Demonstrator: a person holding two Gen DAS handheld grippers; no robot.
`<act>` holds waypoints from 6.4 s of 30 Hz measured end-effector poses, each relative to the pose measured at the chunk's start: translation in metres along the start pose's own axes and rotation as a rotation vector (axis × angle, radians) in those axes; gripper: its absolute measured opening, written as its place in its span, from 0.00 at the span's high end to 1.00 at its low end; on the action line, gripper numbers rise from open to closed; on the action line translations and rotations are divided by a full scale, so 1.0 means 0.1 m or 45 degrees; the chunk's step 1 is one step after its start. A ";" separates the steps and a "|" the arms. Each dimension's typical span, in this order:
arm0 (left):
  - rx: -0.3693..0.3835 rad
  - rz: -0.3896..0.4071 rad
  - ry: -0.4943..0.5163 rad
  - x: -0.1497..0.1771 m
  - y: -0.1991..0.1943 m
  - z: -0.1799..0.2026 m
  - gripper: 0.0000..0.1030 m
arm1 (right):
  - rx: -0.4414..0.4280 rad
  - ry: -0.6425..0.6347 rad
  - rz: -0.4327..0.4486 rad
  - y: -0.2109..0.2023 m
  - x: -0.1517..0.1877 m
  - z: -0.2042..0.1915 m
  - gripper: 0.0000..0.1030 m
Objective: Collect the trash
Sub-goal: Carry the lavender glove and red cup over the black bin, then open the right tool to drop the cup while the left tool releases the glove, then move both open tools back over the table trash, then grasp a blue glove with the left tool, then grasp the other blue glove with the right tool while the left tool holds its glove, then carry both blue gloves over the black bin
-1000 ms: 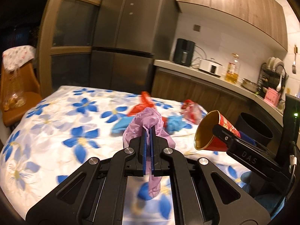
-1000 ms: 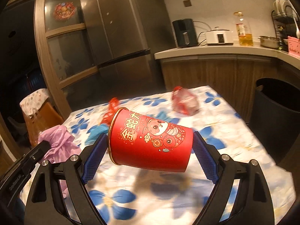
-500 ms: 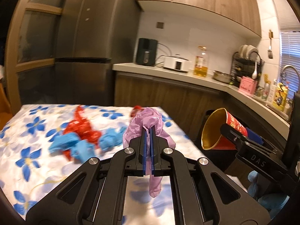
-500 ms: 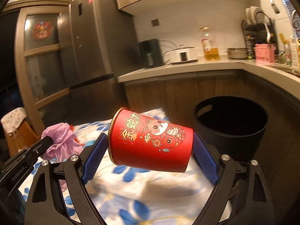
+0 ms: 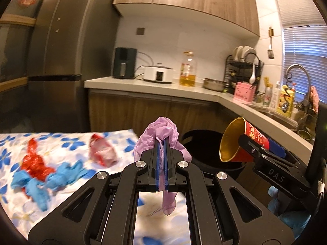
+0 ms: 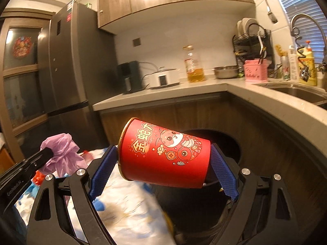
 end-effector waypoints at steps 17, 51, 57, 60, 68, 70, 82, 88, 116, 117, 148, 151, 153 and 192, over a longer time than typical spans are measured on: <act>0.161 0.011 0.014 0.08 0.83 0.71 0.98 | 0.068 0.037 0.059 0.37 -0.18 0.43 0.16; 0.278 -0.168 0.005 0.55 1.49 0.96 0.64 | 0.131 0.087 -0.004 0.70 -0.02 0.73 0.26; 0.262 -0.156 -0.046 0.53 1.43 0.86 0.43 | 0.145 0.108 -0.009 0.62 -0.02 0.77 0.24; 0.245 -0.153 -0.066 0.52 1.36 0.78 0.35 | 0.144 0.111 -0.011 0.59 -0.02 0.76 0.23; 0.100 -0.122 -0.027 0.49 0.94 0.44 0.22 | 0.105 0.079 -0.002 0.41 0.00 0.54 0.16; 0.039 -0.107 -0.002 0.49 0.81 0.33 0.20 | 0.089 0.078 0.002 0.35 0.01 0.48 0.15; -0.444 0.014 0.015 0.42 -0.12 -0.88 0.17 | -0.053 0.076 -0.047 0.11 0.24 -0.16 0.13; -0.665 0.020 -0.013 0.48 -0.49 -1.54 0.17 | -0.148 0.068 -0.063 0.03 0.35 -0.61 0.13; -0.646 -0.151 -0.321 0.90 -0.77 -2.36 0.97 | -0.430 -0.062 -0.188 0.15 0.85 -2.13 0.13; -0.643 -0.131 -0.315 0.86 -0.85 -2.35 0.97 | -0.439 -0.066 -0.201 0.16 0.90 -2.19 0.13; -0.706 0.003 -0.317 0.47 -1.61 -2.73 0.97 | -0.494 -0.050 -0.534 0.63 1.68 -2.93 0.92; -0.703 0.005 -0.296 0.45 -1.63 -2.66 0.97 | -0.497 -0.055 -0.483 0.54 1.55 -2.85 0.94; -0.700 0.007 -0.286 0.43 -1.64 -2.63 0.97 | -0.494 -0.078 -0.435 0.47 1.44 -2.77 0.95; -0.213 -0.085 -0.061 0.24 -0.21 -0.55 0.97 | -0.129 -0.029 -0.052 0.01 0.15 -0.46 0.95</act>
Point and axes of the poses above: each gripper's, at about its wrist camera, not at the fingertips, and y roughly the way its jaws point, z to its right, x to its underside, the point moved 6 cm from there along y, roughly the way its jaws point, and after that the axes turned 11 degrees about z, right-handed, at the moved point
